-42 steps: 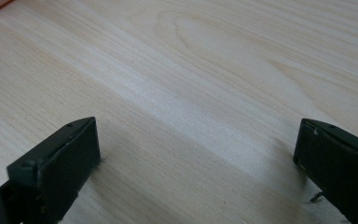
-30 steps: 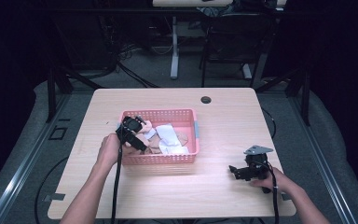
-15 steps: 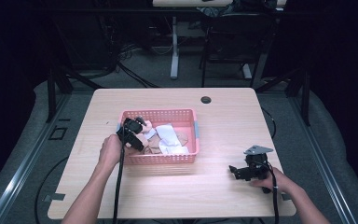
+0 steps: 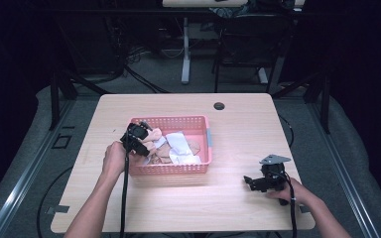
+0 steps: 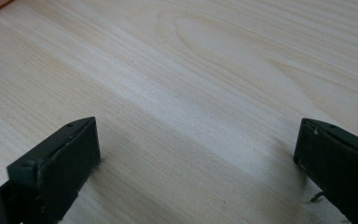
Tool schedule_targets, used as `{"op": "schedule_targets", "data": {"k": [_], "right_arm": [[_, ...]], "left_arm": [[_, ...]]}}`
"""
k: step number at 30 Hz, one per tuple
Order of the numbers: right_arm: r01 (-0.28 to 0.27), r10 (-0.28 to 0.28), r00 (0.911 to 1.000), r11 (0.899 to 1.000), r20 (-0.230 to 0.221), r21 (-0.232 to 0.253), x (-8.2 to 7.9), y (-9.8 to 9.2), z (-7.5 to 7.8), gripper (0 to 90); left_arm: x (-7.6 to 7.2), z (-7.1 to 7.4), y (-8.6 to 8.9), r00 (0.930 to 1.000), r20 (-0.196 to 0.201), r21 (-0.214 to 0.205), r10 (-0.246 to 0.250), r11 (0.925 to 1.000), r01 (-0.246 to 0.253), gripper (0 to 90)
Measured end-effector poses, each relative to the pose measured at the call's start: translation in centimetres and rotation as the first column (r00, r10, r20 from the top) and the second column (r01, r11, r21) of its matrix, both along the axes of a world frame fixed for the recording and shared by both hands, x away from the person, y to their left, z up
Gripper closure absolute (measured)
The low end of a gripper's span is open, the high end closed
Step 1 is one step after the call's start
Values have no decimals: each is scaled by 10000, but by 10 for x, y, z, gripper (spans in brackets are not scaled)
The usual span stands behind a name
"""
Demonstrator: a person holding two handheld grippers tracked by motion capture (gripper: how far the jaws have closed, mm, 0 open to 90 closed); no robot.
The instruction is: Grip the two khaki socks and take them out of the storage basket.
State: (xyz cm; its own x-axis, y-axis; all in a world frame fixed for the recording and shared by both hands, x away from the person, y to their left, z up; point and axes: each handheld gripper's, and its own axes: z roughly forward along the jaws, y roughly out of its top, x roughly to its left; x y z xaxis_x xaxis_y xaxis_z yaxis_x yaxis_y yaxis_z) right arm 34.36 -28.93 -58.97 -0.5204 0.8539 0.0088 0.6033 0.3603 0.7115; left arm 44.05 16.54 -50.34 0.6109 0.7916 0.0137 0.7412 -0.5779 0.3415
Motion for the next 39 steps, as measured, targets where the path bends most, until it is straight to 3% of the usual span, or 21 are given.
{"op": "schedule_targets", "data": {"k": [11,26,39], "right_arm": [[-2,2,10000,10000,1,-1,0,0,0,0],[0,0,10000,10000,8,6,0,0,0,0],[-2,2,10000,10000,5,9,0,0,0,0]], "left_arm": [[-4,14,6,9999,97,-434,-88,9990,92,831],[-11,57,8,9982,445,-807,-409,9957,444,834],[-12,83,11,9963,569,-1075,-647,9917,706,835]]}}
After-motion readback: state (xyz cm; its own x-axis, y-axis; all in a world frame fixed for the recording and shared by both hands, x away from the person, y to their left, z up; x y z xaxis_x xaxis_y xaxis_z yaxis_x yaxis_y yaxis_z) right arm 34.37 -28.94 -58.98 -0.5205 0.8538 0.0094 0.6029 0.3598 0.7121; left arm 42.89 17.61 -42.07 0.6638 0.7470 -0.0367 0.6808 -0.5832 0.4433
